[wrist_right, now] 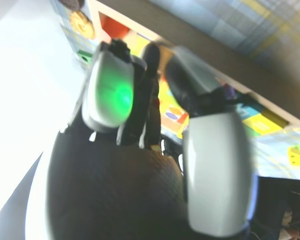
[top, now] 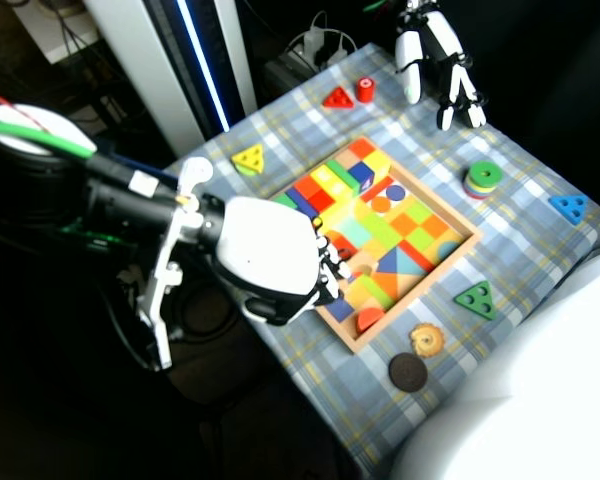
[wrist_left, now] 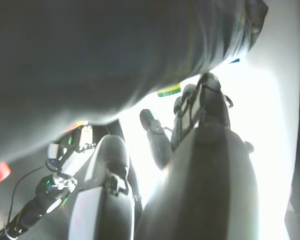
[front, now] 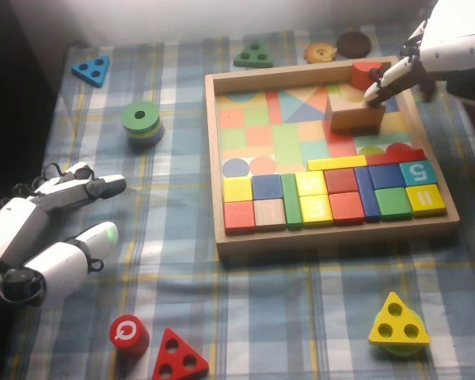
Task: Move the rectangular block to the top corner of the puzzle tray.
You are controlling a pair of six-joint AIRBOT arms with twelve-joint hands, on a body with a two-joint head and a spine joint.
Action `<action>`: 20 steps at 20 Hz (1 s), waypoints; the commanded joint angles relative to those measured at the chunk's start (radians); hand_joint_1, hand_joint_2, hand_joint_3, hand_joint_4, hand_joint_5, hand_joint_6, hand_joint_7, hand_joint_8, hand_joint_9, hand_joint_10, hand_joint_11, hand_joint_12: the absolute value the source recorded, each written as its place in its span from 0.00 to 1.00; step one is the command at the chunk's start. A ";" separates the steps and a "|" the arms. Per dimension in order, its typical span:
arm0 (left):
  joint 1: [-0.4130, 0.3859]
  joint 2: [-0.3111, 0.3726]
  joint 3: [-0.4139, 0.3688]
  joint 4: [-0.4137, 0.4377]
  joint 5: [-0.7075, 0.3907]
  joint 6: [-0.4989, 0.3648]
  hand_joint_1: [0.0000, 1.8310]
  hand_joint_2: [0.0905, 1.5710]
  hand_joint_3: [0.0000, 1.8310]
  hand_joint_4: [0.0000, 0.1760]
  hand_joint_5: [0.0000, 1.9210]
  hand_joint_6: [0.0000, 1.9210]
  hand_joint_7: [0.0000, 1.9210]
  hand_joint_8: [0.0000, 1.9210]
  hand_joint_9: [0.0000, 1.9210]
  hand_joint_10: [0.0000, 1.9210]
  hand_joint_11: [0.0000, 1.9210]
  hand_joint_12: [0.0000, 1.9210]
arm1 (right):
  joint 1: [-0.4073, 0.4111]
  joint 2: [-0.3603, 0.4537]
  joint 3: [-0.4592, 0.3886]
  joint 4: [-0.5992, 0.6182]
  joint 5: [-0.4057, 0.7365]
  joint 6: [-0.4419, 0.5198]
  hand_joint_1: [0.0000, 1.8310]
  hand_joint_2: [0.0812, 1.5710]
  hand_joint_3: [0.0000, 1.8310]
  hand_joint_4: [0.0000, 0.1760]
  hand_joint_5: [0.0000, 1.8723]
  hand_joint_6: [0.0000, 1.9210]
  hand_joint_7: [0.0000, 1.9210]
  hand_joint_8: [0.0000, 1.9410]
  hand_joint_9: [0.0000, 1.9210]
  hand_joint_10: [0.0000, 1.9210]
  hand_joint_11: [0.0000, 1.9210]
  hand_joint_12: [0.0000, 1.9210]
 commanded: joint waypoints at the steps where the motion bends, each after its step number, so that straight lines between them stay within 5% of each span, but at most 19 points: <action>1: -0.011 0.006 0.003 0.033 -0.107 -0.006 0.37 0.87 0.00 0.49 0.29 0.00 0.08 0.00 0.05 0.00 0.00 0.00 | -0.005 0.003 0.008 -0.020 -0.035 -0.008 0.85 0.64 0.17 0.00 0.29 0.00 0.71 1.00 0.80 1.00 0.83 1.00; 4: -0.011 0.006 0.003 0.033 -0.107 -0.006 0.37 0.87 0.00 0.45 0.30 0.00 0.08 0.00 0.06 0.00 0.00 0.00 | -0.010 0.003 0.012 -0.020 -0.040 -0.008 0.83 0.65 0.15 0.00 0.29 0.00 0.70 1.00 0.80 1.00 0.83 1.00; 5: -0.011 0.006 0.003 0.033 -0.106 -0.006 0.37 0.87 0.00 0.43 0.30 0.00 0.08 0.00 0.05 0.00 0.00 0.00 | -0.011 0.003 0.013 -0.020 -0.041 -0.008 0.83 0.66 0.14 0.10 0.30 0.00 0.69 1.00 0.79 1.00 0.83 1.00; 7: -0.011 0.006 0.003 0.033 -0.106 -0.006 0.37 0.87 0.00 0.49 0.30 0.00 0.08 0.00 0.05 0.00 0.00 0.00 | -0.012 0.003 0.019 -0.023 -0.048 -0.008 0.83 0.65 0.14 0.01 0.29 0.00 0.73 1.00 0.81 1.00 0.84 1.00; 9: -0.011 0.006 0.003 0.033 -0.106 -0.006 0.37 0.87 0.00 0.45 0.30 0.00 0.09 0.00 0.06 0.00 0.00 0.00 | -0.015 0.003 0.027 -0.024 -0.054 -0.008 0.84 0.66 0.13 0.00 0.29 0.00 0.73 1.00 0.81 1.00 0.84 1.00; 10: -0.011 0.005 0.003 0.033 -0.106 -0.006 0.36 0.87 0.00 0.56 0.29 0.00 0.08 0.00 0.06 0.00 0.00 0.00 | -0.015 0.003 0.030 -0.024 -0.056 -0.008 0.84 0.66 0.13 0.00 0.28 0.00 0.72 1.00 0.80 1.00 0.83 1.00; 13: -0.011 0.005 0.002 0.033 -0.106 -0.006 0.36 0.87 0.00 0.50 0.29 0.00 0.08 0.00 0.06 0.00 0.00 0.00 | -0.015 0.003 0.035 -0.024 -0.061 -0.008 0.85 0.69 0.08 0.00 0.28 0.00 0.69 1.00 0.78 1.00 0.82 1.00; 16: -0.011 0.005 0.002 0.033 -0.106 -0.006 0.36 0.87 0.00 0.33 0.30 0.00 0.09 0.00 0.05 0.00 0.00 0.00 | -0.015 0.003 0.040 -0.024 -0.064 -0.008 0.83 0.70 0.08 0.02 0.29 0.00 0.69 1.00 0.78 1.00 0.81 1.00; 20: -0.012 0.005 0.001 0.033 -0.108 -0.006 0.36 0.87 0.00 0.41 0.30 0.00 0.09 0.00 0.06 0.00 0.00 0.00 | -0.015 0.003 0.050 -0.024 -0.072 -0.008 0.86 0.72 0.05 0.00 0.28 0.00 0.69 1.00 0.78 1.00 0.82 1.00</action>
